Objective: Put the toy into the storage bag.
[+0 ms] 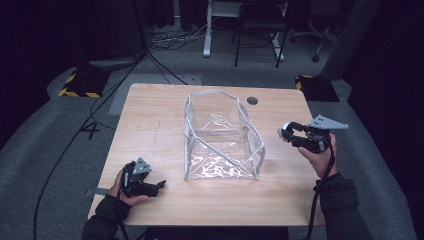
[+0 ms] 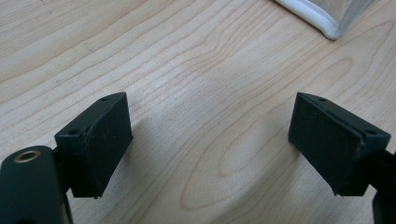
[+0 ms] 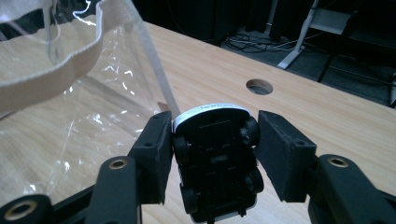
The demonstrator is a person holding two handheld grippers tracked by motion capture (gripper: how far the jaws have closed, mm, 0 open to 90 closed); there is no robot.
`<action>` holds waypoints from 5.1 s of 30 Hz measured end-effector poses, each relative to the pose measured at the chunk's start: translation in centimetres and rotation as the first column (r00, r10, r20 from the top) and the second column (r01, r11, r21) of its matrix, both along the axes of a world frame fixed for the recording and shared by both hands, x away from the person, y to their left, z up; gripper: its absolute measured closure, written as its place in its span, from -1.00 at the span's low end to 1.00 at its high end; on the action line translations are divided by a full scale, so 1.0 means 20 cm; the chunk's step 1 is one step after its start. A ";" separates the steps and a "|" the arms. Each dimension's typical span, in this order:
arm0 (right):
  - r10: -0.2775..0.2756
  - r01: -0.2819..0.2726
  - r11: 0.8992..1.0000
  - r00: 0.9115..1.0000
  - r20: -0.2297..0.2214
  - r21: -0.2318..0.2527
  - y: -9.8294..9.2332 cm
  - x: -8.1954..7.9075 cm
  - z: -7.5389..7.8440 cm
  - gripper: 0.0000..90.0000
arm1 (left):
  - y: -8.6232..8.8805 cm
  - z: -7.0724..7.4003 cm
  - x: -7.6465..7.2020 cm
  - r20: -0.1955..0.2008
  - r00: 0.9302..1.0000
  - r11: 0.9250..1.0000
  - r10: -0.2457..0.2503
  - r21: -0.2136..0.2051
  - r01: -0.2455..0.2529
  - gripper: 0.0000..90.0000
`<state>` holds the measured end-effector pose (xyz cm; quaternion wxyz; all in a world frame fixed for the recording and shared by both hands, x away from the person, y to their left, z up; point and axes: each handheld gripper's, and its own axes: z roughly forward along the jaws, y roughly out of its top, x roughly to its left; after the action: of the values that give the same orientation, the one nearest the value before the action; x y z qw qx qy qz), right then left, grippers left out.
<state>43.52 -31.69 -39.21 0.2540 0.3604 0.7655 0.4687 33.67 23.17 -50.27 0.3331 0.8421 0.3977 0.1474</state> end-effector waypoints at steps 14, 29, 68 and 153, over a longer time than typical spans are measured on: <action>0.023 -0.023 1.000 0.998 0.055 0.006 0.09 0.05 0.23 0.05 | 0.00 0.00 0.00 0.006 1.000 1.000 0.006 0.006 -0.006 -0.69; 0.046 -0.046 0.999 0.991 0.123 -0.002 0.18 0.05 0.45 0.05 | 0.00 0.00 0.00 0.005 1.000 1.000 0.006 0.006 -0.006 -0.69; 0.232 -0.227 0.973 0.962 0.147 -0.050 0.60 -0.06 0.58 0.05 | 0.00 0.00 0.00 0.003 1.000 1.000 0.003 0.003 -0.003 -0.69; 0.341 -0.451 0.803 0.884 -0.320 -0.390 0.88 -0.06 0.30 0.04 | 0.00 0.00 0.00 0.004 1.000 1.000 0.003 0.006 -0.004 -0.69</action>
<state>42.32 -14.10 -33.24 0.1346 0.1746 0.9361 0.2739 33.60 23.22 -50.23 0.3310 0.8421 0.3980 0.1511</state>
